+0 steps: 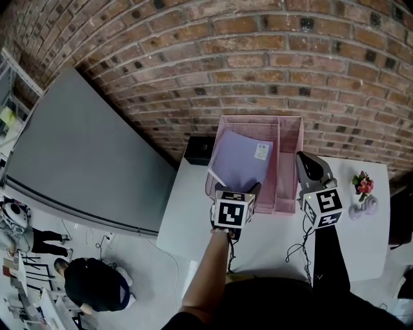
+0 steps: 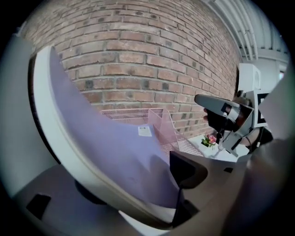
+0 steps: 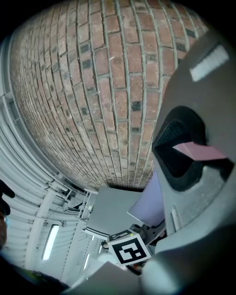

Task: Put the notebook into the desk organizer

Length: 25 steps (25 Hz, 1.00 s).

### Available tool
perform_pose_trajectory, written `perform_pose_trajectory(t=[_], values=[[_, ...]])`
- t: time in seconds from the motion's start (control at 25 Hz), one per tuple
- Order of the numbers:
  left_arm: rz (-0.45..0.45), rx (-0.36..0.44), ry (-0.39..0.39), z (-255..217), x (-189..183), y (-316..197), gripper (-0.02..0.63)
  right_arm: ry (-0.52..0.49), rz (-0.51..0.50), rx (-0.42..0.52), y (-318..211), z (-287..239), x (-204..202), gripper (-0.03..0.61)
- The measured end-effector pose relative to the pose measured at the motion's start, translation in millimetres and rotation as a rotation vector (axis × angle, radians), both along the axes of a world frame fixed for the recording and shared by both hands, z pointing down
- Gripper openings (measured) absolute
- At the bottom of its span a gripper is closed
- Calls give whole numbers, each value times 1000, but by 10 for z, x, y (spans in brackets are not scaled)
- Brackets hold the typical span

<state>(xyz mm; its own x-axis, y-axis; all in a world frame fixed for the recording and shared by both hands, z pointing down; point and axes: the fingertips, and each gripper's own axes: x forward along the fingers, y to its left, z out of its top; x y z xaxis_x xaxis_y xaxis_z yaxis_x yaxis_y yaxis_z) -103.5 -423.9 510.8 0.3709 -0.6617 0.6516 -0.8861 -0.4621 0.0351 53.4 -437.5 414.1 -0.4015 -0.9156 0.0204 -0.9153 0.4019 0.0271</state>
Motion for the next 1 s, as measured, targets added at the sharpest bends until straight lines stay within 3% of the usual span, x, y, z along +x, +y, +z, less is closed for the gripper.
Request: perform_pose_trajectory(t=[0.36, 0.56, 0.8, 1.0], values=[[69, -51, -48, 49, 120, 124, 359, -7, -2, 10, 91, -38, 21, 0], [92, -75, -20, 60, 101, 227, 374, -13, -8, 17, 136, -45, 37, 0], [23, -72, 39, 4, -33, 297, 428, -17, -33, 20, 193, -56, -48, 0], [-33, -52, 18, 0, -174, 375, 436, -12, -70, 17, 262, -52, -166, -1]])
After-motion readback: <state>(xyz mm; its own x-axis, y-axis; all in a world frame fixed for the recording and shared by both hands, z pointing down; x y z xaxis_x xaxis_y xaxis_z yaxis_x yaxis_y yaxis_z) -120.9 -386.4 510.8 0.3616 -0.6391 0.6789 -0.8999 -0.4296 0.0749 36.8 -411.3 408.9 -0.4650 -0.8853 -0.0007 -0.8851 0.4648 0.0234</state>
